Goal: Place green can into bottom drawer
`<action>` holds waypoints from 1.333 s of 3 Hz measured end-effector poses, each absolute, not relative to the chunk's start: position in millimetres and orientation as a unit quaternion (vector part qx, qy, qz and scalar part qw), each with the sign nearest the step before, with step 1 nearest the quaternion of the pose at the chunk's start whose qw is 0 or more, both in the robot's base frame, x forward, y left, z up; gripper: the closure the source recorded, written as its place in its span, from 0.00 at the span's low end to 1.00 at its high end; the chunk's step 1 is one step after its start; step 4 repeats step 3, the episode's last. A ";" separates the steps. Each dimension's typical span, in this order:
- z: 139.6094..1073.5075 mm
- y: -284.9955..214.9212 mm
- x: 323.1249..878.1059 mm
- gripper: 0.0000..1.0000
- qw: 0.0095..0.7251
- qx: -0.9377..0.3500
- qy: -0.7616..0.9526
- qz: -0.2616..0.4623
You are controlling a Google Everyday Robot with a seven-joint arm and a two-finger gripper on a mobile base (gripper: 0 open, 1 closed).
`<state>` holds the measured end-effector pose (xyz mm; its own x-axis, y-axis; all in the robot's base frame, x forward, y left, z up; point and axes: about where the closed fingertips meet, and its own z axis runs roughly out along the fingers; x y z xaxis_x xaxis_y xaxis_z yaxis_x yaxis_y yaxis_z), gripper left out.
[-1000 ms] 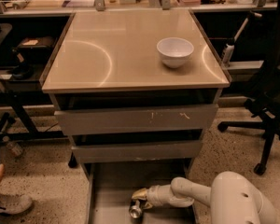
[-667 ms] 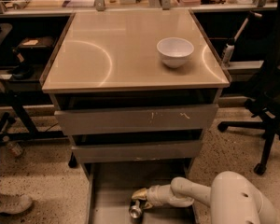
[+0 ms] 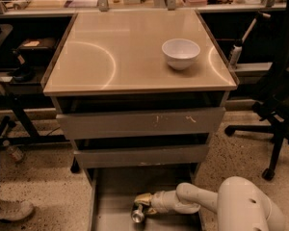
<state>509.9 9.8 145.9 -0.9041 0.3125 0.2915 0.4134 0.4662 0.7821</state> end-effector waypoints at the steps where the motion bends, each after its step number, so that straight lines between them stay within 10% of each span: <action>1: 145.9 9.8 509.9 0.12 0.054 -0.212 -0.855 -0.471; 4: 145.9 9.9 509.8 0.00 0.054 -0.212 -0.855 -0.471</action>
Offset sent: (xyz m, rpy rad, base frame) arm 0.0000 0.0000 0.0000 0.0000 0.0000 0.0000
